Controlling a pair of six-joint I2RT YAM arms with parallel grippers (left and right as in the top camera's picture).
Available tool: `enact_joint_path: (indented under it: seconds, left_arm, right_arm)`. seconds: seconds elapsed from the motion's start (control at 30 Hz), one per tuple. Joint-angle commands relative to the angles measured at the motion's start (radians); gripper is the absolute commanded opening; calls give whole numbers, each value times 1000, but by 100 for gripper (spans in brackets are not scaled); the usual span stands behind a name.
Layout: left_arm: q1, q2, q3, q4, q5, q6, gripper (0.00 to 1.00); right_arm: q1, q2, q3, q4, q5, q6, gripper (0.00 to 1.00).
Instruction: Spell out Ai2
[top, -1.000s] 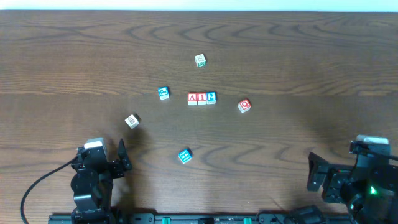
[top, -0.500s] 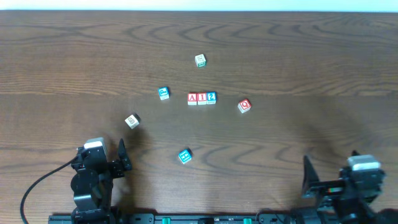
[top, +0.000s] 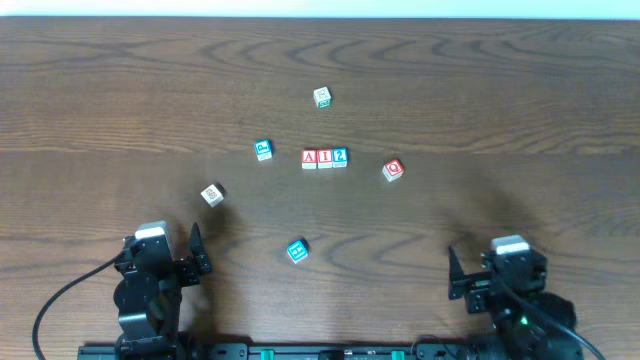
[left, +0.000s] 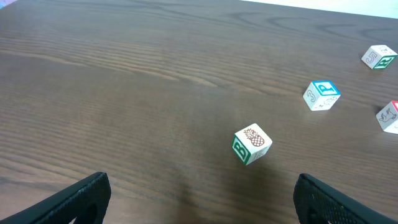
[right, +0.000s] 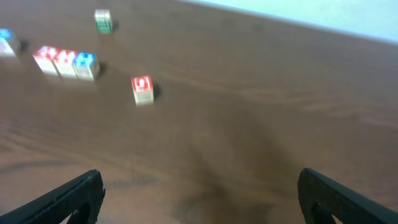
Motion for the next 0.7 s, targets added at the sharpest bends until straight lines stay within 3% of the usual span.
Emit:
enact_joint_path:
  seconds: [0.0,0.2,0.67]
  left_arm:
    - [-3,-6,-16,-3,-4,18,95]
    - [-3,-6,-16,-3,-4,18,95]
    - [-3,-6,-16,-3,-4,18,95]
  right_arm:
    - [-13,-8,-67,6,-13,-10,99]
    - [-13,-8,-203,12,-26,-11,99]
    - [-13,-8,-201,13,-26,-11,99]
